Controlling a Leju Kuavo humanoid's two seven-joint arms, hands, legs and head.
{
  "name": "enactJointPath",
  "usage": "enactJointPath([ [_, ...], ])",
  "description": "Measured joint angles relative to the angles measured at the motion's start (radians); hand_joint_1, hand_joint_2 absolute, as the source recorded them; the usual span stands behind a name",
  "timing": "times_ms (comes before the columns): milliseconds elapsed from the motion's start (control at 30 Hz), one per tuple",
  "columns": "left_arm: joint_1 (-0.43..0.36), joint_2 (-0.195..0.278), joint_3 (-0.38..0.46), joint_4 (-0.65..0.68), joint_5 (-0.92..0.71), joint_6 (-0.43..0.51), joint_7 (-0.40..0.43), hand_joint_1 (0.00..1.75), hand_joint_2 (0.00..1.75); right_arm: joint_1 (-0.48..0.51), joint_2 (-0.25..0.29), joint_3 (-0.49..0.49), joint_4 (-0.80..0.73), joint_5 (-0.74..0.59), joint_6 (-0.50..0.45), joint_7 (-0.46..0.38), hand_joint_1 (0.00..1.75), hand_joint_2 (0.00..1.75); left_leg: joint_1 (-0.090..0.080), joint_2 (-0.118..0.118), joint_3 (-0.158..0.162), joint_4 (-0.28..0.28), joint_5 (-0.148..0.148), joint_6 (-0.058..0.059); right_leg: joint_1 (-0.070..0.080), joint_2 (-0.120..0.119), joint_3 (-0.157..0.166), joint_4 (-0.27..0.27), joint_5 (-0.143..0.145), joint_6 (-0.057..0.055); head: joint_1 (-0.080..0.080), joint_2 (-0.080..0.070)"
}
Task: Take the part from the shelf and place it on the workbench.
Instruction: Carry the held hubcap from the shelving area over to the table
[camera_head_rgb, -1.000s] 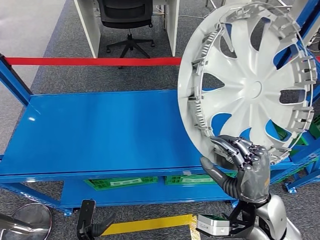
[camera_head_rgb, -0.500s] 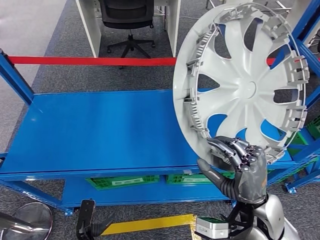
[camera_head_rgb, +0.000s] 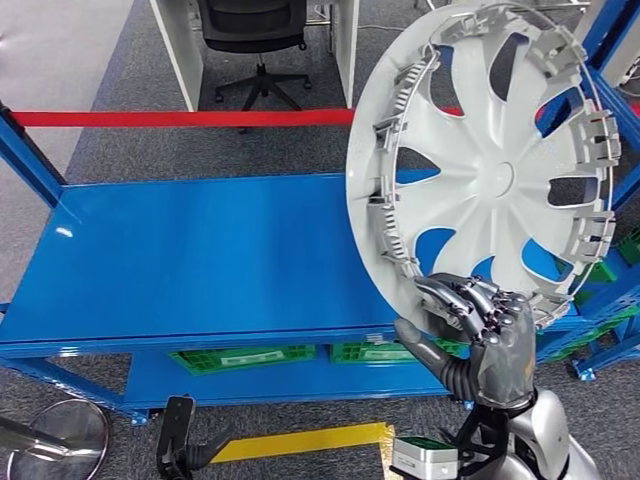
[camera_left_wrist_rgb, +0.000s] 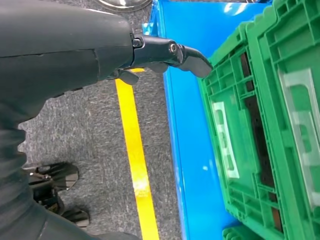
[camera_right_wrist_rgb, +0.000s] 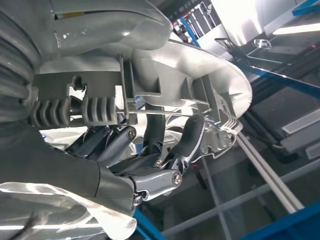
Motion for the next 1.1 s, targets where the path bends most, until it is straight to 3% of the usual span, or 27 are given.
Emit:
enactJointPath([
  [67,0.0,0.001,0.0,0.0,0.0,0.0,0.0,0.0,1.75,0.0,0.0,0.0,0.0,0.0,0.0,0.0,1.75,1.75,0.003,0.0,-0.037,0.079,-0.046,-0.013,-0.004,-0.002,0.002,-0.004,0.0,-0.01,-0.002,0.0],
  [133,0.001,0.001,0.0,0.0,0.0,-0.001,0.0,0.0,1.75,0.0,0.0,0.0,0.0,0.0,0.0,0.0,1.75,1.75,0.01,0.0,-0.107,0.222,-0.103,-0.022,-0.001,-0.003,0.002,-0.004,-0.002,-0.015,-0.004,0.0],
  [167,0.002,0.001,0.0,0.0,0.0,-0.001,0.0,0.0,1.75,0.0,0.0,0.0,0.0,0.002,0.0,0.0,1.75,1.75,0.012,0.0,-0.135,0.274,-0.113,-0.025,0.0,-0.003,0.003,-0.004,-0.003,-0.016,-0.004,0.0],
  [200,0.003,0.002,0.0,0.0,0.0,-0.002,0.0,0.0,1.75,0.0,0.0,0.001,0.0,0.005,0.0,0.0,1.75,1.75,0.014,0.0,-0.149,0.292,-0.101,-0.026,0.0,-0.003,0.004,-0.003,-0.003,-0.016,-0.004,0.0],
  [233,0.004,0.002,0.0,0.0,0.0,-0.004,0.0,0.0,1.75,0.0,0.0,0.001,0.0,0.01,0.0,0.0,1.75,1.75,0.015,0.0,-0.143,0.265,-0.066,-0.025,0.001,-0.002,0.007,-0.003,-0.004,-0.016,-0.004,0.0],
  [300,0.004,0.003,0.0,0.0,0.0,-0.008,0.0,0.0,1.75,0.0,0.0,0.001,0.0,0.018,0.0,0.002,1.75,1.75,0.014,0.0,-0.094,0.137,0.018,-0.018,0.002,-0.001,0.012,-0.003,-0.008,-0.014,-0.004,0.0],
  [367,0.004,0.004,0.0,0.0,-0.001,-0.009,0.0,0.0,1.75,-0.001,0.0,0.001,0.0,0.02,-0.001,0.002,1.75,1.75,0.01,0.0,-0.054,0.039,0.057,-0.009,0.004,0.001,0.012,-0.003,-0.009,-0.007,-0.004,0.0],
  [467,0.004,0.005,0.0,0.0,-0.006,-0.005,-0.001,0.0,1.75,-0.001,0.0,0.003,0.0,0.013,-0.002,0.0,1.75,1.75,0.008,0.001,-0.046,0.006,0.054,0.003,0.004,-0.001,0.005,-0.005,-0.007,0.008,-0.003,0.0],
  [533,0.002,0.004,0.0,0.0,-0.011,-0.002,-0.003,0.0,1.75,-0.002,-0.001,0.005,0.0,0.002,-0.003,-0.005,1.75,1.75,0.014,0.001,-0.043,-0.012,0.055,0.014,0.005,-0.002,-0.015,0.023,-0.029,0.017,-0.001,0.0],
  [633,0.003,0.003,0.0,0.0,-0.013,0.0,-0.007,0.0,1.75,-0.002,-0.001,0.008,0.001,-0.007,-0.005,-0.013,1.75,1.75,0.015,0.001,-0.043,-0.019,0.058,0.02,0.004,-0.001,-0.101,0.197,-0.11,0.025,0.005,0.0],
  [667,0.003,0.003,0.0,0.0,-0.013,0.0,-0.007,0.0,1.75,-0.001,-0.001,0.009,0.001,-0.007,-0.006,-0.015,1.75,1.75,0.014,0.001,-0.042,-0.018,0.057,0.021,0.004,-0.002,-0.13,0.252,-0.125,0.028,0.005,0.0],
  [700,0.003,0.003,0.0,0.0,-0.013,0.0,-0.007,0.0,1.75,0.0,-0.001,0.01,0.001,-0.008,-0.006,-0.016,1.75,1.75,0.013,0.001,-0.042,-0.018,0.057,0.021,0.004,-0.002,-0.144,0.276,-0.121,0.03,0.005,0.0],
  [733,0.003,0.003,0.0,0.0,-0.013,0.0,-0.008,0.0,1.75,0.0,-0.001,0.011,0.001,-0.008,-0.006,-0.017,1.75,1.75,0.013,0.001,-0.041,-0.017,0.056,0.021,0.004,-0.002,-0.14,0.259,-0.097,0.03,0.005,0.0],
  [833,0.003,0.003,0.0,0.0,-0.013,0.0,-0.01,0.0,1.75,-0.001,-0.001,0.011,0.001,-0.011,-0.008,-0.016,1.75,1.75,0.012,-0.001,-0.04,-0.007,0.048,0.016,0.004,-0.002,-0.053,0.07,0.0,0.025,0.006,0.0],
  [900,0.003,0.003,0.0,0.0,-0.013,0.001,-0.01,0.0,1.75,-0.002,-0.001,0.012,0.001,-0.014,-0.011,-0.016,1.75,1.75,0.008,-0.001,-0.046,0.001,0.046,0.008,0.007,-0.001,-0.022,0.01,0.009,0.017,0.005,0.0],
  [1000,0.005,0.003,0.0,0.001,-0.013,0.0,-0.009,0.0,1.75,-0.002,-0.001,0.014,0.001,-0.018,-0.012,-0.016,1.75,1.75,0.007,-0.001,-0.052,0.011,0.043,-0.004,0.006,0.0,-0.021,0.007,0.013,0.003,0.003,0.0],
  [1067,0.004,0.004,0.0,0.001,-0.013,-0.002,-0.009,0.0,1.75,-0.003,-0.001,0.014,0.001,-0.018,-0.013,-0.014,1.75,1.75,0.009,-0.001,-0.072,0.066,-0.002,-0.015,0.0,-0.004,-0.023,0.004,0.018,-0.007,-0.002,0.0],
  [1100,0.004,0.004,0.0,0.001,-0.013,-0.002,-0.009,0.0,1.75,-0.003,-0.001,0.014,0.001,-0.018,-0.013,-0.014,1.75,1.75,0.012,0.0,-0.093,0.123,-0.038,-0.021,-0.001,-0.006,-0.025,0.003,0.02,-0.011,-0.004,0.0],
])
